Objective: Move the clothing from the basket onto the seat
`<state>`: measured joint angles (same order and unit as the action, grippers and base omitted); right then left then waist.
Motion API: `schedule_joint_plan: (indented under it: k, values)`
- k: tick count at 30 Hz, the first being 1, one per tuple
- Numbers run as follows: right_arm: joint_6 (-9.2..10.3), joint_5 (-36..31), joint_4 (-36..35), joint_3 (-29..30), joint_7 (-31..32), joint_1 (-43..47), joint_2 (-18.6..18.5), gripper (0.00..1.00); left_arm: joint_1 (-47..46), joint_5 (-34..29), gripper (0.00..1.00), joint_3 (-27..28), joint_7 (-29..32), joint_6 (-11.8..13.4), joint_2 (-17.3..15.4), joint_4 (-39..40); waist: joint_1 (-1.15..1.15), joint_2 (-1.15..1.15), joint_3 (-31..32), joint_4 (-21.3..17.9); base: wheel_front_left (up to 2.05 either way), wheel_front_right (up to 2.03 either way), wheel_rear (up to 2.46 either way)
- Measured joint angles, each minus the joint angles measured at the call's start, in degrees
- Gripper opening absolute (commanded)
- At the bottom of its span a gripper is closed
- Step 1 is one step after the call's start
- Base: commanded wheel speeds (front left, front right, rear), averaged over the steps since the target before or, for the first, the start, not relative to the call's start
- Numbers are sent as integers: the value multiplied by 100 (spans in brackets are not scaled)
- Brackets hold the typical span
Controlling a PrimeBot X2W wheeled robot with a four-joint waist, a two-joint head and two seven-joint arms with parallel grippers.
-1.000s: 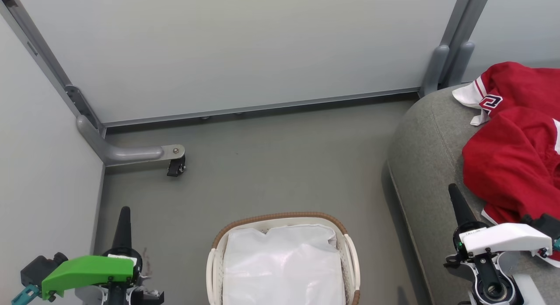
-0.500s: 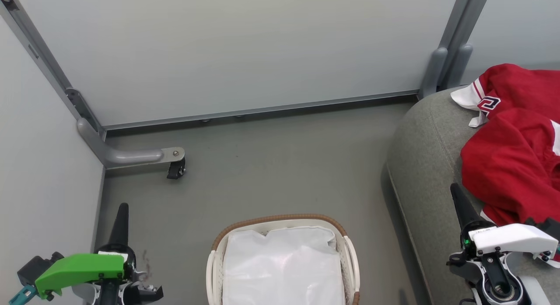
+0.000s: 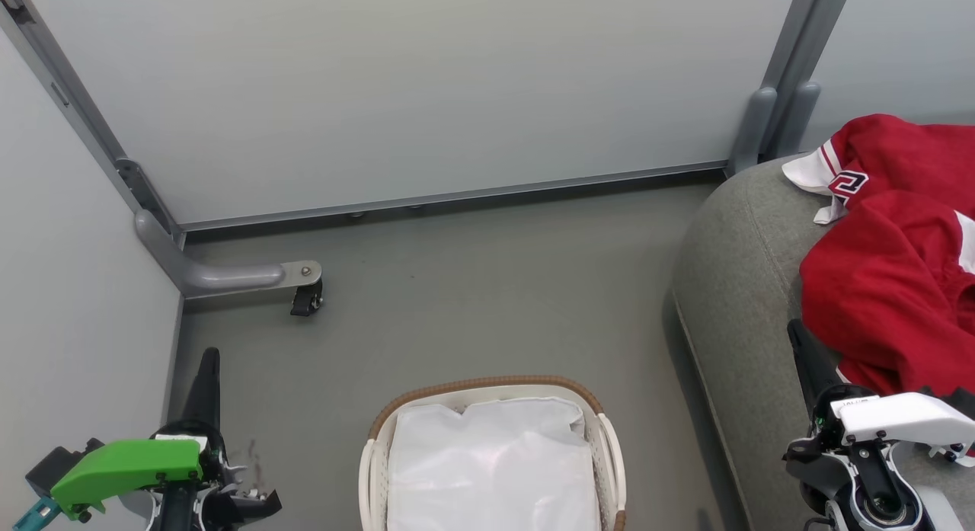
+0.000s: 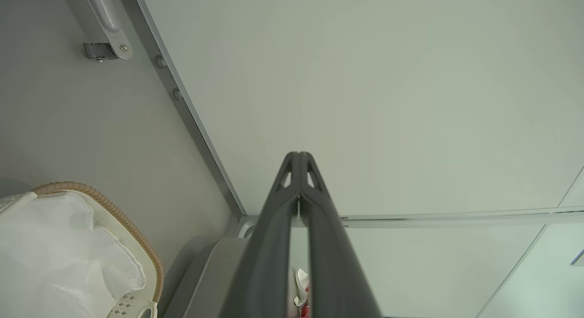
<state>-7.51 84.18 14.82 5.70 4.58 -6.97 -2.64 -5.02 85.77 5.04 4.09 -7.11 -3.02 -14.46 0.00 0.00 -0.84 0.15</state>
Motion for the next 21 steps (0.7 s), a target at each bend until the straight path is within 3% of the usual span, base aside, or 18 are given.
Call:
schedule_joint_plan:
  k: [21]
  values:
    - [0, 813, -75, 81, 197, 46, -4, 0, -89, 686, 0, 105, 222, -26, 0, 40, 0, 0, 67, -15, 0, 0, 0]
